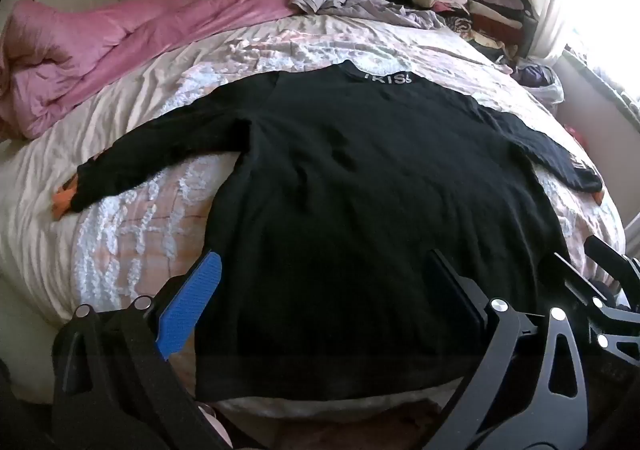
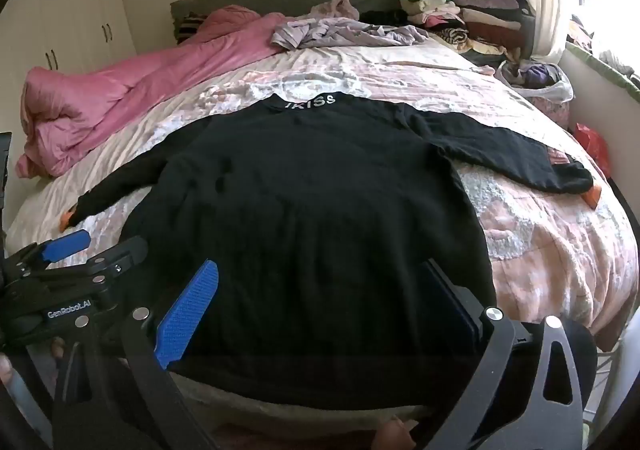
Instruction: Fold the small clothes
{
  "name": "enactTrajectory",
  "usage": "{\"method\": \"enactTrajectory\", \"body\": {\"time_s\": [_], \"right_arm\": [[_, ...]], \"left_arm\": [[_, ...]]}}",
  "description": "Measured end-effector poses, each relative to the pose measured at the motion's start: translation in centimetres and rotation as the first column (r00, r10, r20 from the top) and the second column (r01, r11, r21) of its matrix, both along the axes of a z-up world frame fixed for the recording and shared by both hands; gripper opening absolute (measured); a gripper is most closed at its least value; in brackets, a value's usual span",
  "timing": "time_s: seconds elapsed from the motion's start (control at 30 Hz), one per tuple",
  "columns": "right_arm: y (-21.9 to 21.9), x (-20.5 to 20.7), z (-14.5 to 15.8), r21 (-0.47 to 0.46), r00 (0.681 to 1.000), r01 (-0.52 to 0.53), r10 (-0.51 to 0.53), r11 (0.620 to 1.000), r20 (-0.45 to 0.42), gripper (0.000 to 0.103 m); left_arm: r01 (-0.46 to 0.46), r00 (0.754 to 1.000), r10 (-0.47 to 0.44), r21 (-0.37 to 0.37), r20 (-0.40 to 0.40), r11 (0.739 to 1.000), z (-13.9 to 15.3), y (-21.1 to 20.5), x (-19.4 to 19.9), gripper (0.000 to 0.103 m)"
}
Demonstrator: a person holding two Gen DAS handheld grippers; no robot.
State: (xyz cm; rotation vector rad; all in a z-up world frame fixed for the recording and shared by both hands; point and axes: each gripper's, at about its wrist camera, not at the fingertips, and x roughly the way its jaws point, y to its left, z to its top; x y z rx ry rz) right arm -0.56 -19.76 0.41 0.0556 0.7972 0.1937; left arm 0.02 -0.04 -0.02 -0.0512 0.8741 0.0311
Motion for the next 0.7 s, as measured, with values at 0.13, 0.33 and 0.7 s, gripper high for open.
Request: {"method": "enactTrajectory", "body": {"time_s": [0.13,0.33,0.7], "right_arm": [[0.06,-0.01,0.01,-0.007,1.0,0.0,0.0,1.0,0.001,0.099],[-0.04,-0.33,-0.21,-0.002,1.0,-0.005,0.005,1.0,-0.003,0.099],[0.24,-0.45,-0.07,-0.009,1.0,-0.004,0.004,1.0,0.003,0.099]], "left_arm": [[-0.003,1.0,0.003,-0.001,0.005,1.0,-0.02,0.03,0.01,0.094],[-0.002,1.0,0.002,-0.002,0.005,1.0,-0.01,-0.01,0.05,0.094],[-0.002,1.0,0.002,-0.003,0.011,1.0,0.01,0.02,0.01,0.094]]}}
